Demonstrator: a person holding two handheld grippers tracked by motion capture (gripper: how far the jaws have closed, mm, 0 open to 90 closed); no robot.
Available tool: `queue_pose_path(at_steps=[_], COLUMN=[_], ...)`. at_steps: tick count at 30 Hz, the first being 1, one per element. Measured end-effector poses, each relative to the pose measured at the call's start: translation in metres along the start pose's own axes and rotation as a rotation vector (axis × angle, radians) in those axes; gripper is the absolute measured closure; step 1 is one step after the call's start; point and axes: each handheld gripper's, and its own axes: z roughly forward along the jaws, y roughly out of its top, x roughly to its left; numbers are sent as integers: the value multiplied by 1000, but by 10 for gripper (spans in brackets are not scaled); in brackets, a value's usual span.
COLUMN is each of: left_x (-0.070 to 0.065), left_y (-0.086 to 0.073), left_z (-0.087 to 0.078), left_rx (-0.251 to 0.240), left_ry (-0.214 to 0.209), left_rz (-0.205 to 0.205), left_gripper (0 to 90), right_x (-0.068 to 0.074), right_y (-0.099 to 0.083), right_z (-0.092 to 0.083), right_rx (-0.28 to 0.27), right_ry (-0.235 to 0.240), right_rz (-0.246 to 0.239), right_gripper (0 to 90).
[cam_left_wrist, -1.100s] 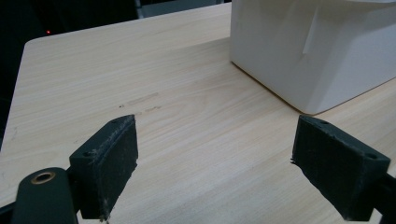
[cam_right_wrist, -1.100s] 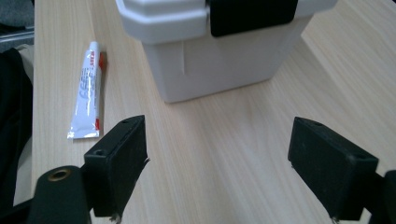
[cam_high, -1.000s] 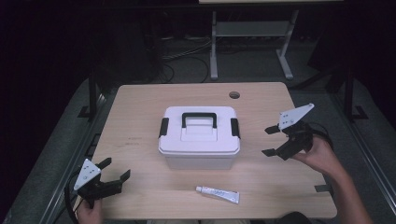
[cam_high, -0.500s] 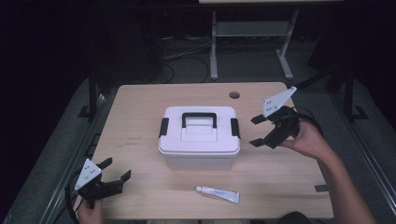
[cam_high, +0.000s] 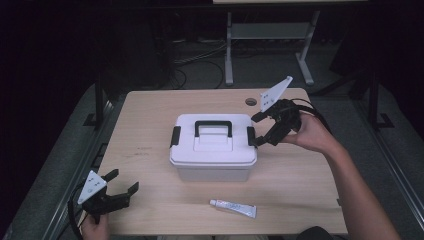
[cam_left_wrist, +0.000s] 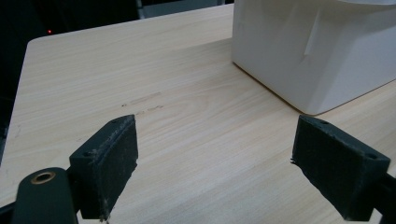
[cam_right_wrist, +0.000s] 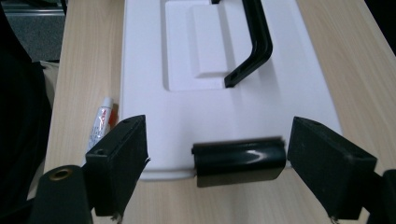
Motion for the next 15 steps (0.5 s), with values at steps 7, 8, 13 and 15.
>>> queue_pose_path(at_steps=[7,8,13,15], left_x=[-2,-1,-1,0], left_y=[0,0,0,0], left_z=[1,0,0,0], left_rx=[6,5,3,3], left_ry=[0,-1,-1,1], left_rz=[8,7,4,3], left_gripper=[134,134,134,134], right_x=[-9,-10,-14,-15], right_y=[18,20,32,37], right_z=[13,16,26,29], right_rx=[15,16,29,32], right_ry=[29,34,49,51], right_rz=[-7,-9,-22,-29], right_gripper=[194,194,200,202])
